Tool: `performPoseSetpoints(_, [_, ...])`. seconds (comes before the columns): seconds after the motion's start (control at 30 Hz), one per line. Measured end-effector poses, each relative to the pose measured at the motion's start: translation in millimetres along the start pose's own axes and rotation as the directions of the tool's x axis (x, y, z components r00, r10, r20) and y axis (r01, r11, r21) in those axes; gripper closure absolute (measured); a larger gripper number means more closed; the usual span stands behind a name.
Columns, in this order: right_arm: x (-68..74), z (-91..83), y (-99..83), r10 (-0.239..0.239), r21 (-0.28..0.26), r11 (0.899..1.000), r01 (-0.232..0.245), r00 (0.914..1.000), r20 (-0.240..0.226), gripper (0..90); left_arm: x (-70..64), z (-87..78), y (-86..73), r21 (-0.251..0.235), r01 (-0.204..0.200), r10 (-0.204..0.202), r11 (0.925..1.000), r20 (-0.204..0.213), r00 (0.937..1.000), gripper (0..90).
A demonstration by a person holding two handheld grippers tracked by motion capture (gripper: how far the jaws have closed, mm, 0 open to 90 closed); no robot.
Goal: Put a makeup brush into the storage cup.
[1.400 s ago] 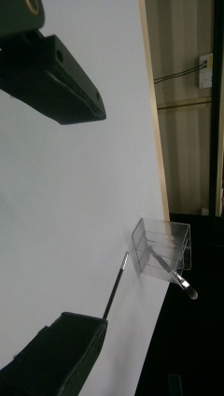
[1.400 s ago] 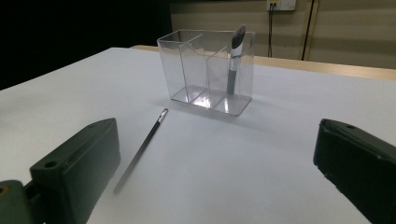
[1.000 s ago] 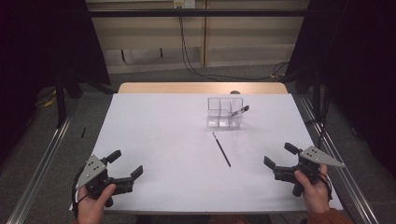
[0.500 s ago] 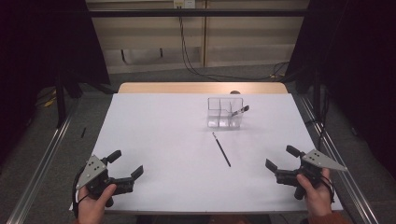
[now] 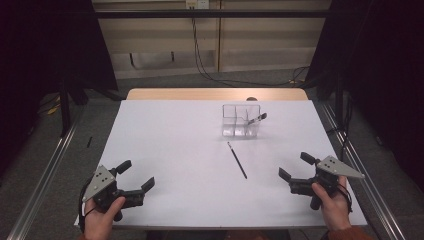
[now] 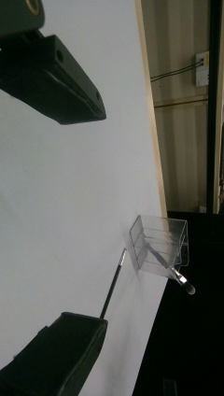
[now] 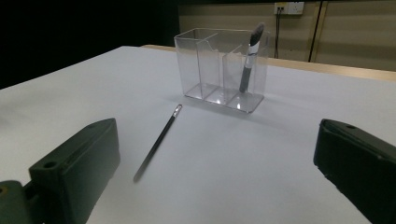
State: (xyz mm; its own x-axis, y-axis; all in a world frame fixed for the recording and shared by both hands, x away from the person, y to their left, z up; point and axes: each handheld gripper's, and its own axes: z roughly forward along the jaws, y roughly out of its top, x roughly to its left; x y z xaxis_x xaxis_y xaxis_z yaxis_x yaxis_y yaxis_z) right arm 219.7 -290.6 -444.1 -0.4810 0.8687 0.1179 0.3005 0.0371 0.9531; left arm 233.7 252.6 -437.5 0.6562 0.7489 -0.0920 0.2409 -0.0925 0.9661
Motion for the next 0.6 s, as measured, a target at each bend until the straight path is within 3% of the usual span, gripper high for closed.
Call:
performPoseSetpoints(0.23, [6.4, 20.3, 5.2, -0.027, 0.028, 0.999, 0.028, 0.9987, -0.044, 0.2, 1.1, -0.2, -0.9, 0.007, 0.0, 0.0, 1.0, -0.009, 1.0, 2.5])
performPoseSetpoints(0.6, [17.1, 49.0, 18.7, -0.055, 0.022, 0.998, 0.057, 0.9942, -0.093, 0.2, 1.7, -1.9, -0.4, 0.0, 0.004, -0.004, 1.0, -0.016, 0.9999, 2.5])
